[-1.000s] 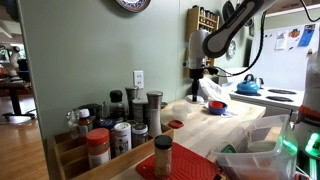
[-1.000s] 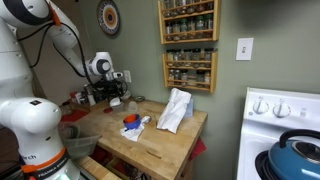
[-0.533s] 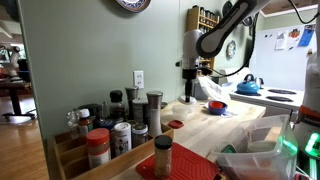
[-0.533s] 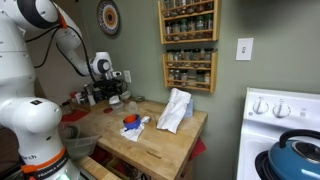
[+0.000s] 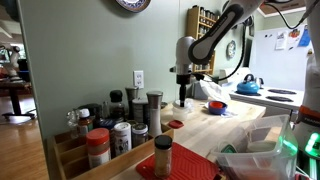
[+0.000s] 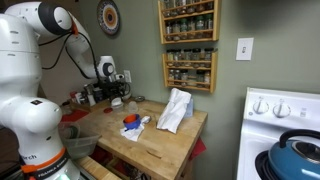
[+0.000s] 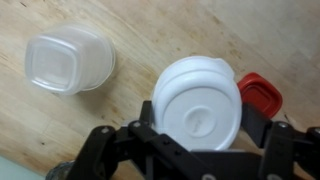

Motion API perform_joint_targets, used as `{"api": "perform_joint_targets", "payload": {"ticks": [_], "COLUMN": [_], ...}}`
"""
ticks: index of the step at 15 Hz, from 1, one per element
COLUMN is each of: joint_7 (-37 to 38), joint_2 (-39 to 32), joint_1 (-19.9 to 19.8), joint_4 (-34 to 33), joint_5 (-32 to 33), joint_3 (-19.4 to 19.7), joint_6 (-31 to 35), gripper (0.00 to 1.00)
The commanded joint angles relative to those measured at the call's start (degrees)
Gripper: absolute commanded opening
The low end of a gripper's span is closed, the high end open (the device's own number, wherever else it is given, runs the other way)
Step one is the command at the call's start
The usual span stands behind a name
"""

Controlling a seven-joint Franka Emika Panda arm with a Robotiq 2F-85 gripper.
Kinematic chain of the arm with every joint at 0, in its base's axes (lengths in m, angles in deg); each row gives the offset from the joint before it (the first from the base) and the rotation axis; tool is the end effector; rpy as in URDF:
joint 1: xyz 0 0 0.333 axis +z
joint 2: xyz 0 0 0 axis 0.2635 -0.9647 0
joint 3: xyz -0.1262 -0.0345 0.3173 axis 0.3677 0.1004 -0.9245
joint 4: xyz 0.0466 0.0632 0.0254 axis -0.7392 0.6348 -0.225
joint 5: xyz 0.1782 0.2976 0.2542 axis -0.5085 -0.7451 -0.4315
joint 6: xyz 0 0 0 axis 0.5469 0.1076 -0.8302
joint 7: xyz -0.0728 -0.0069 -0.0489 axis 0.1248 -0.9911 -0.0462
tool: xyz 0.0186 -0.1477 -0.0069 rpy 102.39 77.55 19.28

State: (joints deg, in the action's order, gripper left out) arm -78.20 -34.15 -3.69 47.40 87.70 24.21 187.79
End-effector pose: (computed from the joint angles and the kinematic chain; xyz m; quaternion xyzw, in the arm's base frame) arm 0.5219 0.2269 0.2290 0.9453 0.3257 0.0094 0.0119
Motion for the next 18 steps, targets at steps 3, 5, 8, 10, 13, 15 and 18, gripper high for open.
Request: {"api": "perform_joint_targets", "payload": {"ticks": [3,5,8,10,13,15,18], "joint_7": [-1.6,-2.33,-3.52,-4.59,-5.9,-6.84,-9.3], "joint_2": [-2.94,-3.26,-2.86,-2.49,-2.41,-2.38,-1.91], "joint_1": [0.1,0.04,-0.01,-0.07,-0.1,-0.16,-0.45], "joint_4": [-2.84,-3.22,-3.17,-2.97,-2.84,-2.8,-2.53], "joint_5": [0.95,1.0,1.13,1.21,1.25,1.21,0.99], "joint_3": [-0.02,-0.04,-0.09,-0.17,-0.22,-0.31,-0.52], "joint_6": [-0.1,-0.67,-0.98,-1.53,-1.64,-1.71,-1.94], "gripper": [0.63,0.63,0.63,0.63,0.63,0.63,0.63]}}
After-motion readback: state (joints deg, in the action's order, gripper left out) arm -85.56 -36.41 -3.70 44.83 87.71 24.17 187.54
